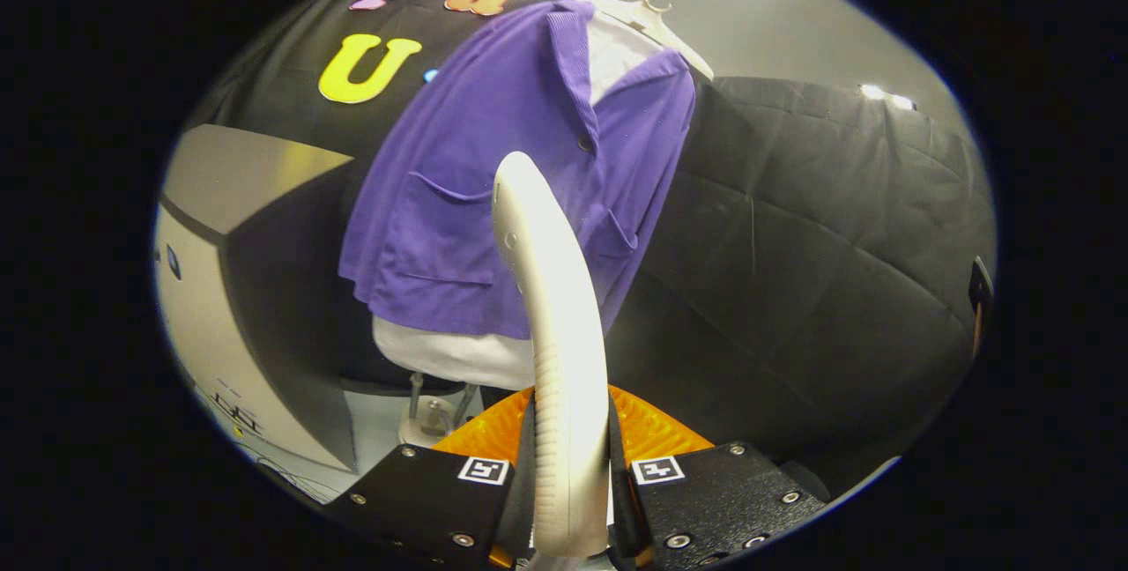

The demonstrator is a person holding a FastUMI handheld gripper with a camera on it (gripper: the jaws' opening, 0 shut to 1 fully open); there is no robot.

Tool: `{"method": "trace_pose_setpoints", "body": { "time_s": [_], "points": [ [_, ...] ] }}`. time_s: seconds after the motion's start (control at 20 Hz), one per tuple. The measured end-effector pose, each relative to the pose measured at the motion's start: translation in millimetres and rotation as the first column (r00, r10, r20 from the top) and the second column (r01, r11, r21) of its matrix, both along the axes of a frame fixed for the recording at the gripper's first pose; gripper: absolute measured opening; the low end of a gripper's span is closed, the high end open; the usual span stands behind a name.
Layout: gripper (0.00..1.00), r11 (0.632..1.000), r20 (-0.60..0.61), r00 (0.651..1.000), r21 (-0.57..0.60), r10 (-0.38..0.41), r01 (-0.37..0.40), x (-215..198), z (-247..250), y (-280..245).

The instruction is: Iron the clothes twice with a garment steamer, once on the left side and once on the right side.

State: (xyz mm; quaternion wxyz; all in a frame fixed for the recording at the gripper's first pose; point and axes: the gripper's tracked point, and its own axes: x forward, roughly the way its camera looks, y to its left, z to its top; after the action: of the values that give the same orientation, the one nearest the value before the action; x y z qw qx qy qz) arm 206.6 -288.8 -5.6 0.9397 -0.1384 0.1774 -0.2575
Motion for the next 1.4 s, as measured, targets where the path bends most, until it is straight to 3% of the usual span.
{"method": "trace_pose_setpoints", "body": {
  "time_s": [0.4, 0.6, 0.8, 1.05, 1.4],
  "points": [
    [0.36, 0.987, 0.111, 0.980, 0.001, 0.162, -0.164, -3, 70, 109],
    [0.36, 0.986, 0.160, 0.973, -0.020, 0.166, -0.165, 19, 104, 165],
    [0.36, 0.974, 0.191, 0.956, -0.080, 0.224, -0.212, 37, 141, 239],
    [0.36, 0.962, 0.185, 0.944, -0.053, 0.273, -0.267, 57, 168, 324],
    [0.36, 0.955, 0.251, 0.921, -0.068, 0.297, -0.289, 84, 225, 392]
  ]
}}
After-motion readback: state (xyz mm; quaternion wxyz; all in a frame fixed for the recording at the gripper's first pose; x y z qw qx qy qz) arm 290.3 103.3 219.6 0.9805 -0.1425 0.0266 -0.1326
